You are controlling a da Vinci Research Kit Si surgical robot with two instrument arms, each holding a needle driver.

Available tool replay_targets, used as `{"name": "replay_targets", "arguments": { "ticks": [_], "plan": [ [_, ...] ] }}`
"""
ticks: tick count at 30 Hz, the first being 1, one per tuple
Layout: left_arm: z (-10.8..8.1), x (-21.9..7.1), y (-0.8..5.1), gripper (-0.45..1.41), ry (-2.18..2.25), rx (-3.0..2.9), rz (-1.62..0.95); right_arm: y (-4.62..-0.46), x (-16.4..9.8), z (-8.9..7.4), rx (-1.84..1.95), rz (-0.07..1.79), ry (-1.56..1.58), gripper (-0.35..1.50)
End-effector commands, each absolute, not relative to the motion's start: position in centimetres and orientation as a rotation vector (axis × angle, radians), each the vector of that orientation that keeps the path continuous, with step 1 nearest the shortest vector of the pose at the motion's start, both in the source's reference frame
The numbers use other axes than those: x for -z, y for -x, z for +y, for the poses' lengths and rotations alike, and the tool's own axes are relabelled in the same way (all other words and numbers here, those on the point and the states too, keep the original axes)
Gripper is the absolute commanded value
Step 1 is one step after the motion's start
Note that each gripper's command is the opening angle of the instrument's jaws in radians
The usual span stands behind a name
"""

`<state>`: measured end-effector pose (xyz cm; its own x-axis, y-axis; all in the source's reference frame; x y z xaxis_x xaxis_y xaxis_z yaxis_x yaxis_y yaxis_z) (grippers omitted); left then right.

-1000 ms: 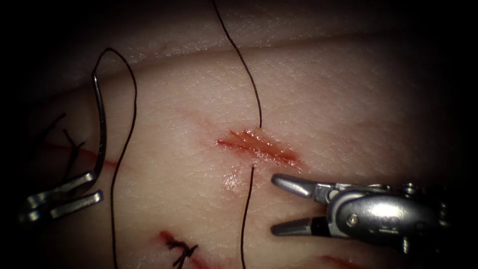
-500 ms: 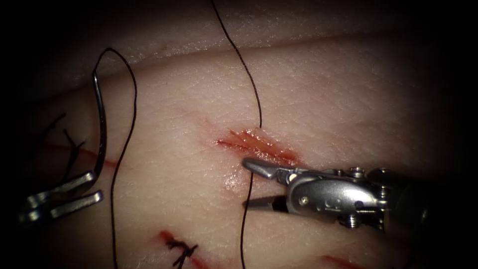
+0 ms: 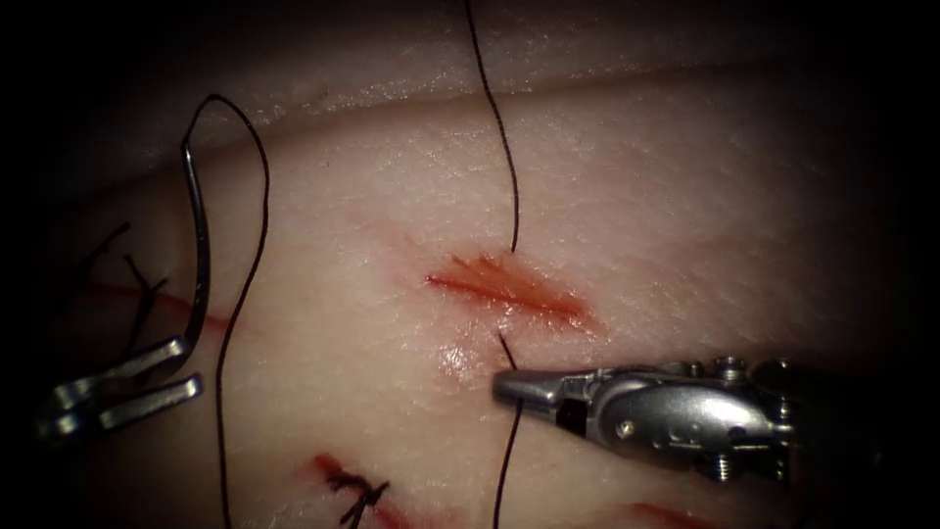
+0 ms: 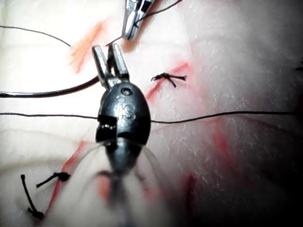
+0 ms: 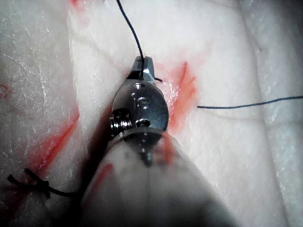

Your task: Wound Closure

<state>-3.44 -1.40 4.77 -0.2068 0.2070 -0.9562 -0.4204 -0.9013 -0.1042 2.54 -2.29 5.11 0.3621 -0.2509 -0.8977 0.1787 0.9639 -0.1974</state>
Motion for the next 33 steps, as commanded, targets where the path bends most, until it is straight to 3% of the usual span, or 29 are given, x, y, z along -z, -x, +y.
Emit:
{"name": "replay_targets", "arguments": {
  "ticks": [1,28,29,31,32,33],
  "plan": [
    [-1.39,-4.82,3.51,-0.45,1.666,-2.152,0.251,-2.62,-5.02,-2.41,0.286,1.174,0.063,-0.35],
    [-1.39,-4.82,3.53,-0.45,1.668,-2.154,0.248,-2.79,-4.38,-3.27,0.355,1.27,-0.151,-0.35],
    [-1.39,-4.82,3.53,-0.45,1.668,-2.154,0.248,-2.79,-4.37,-3.26,0.334,1.278,-0.158,-0.28],
    [-1.4,-4.82,3.53,-0.45,1.668,-2.154,0.248,-2.75,-4.35,-3.21,0.307,1.299,-0.146,0.39],
    [-1.4,-4.82,3.53,-0.45,1.668,-2.154,0.248,-2.72,-4.34,-3.16,0.286,1.303,-0.127,0.61],
    [-1.4,-4.82,3.53,-0.45,1.668,-2.154,0.248,-2.7,-4.32,-3.1,0.258,1.306,-0.112,1.0]
  ]
}}
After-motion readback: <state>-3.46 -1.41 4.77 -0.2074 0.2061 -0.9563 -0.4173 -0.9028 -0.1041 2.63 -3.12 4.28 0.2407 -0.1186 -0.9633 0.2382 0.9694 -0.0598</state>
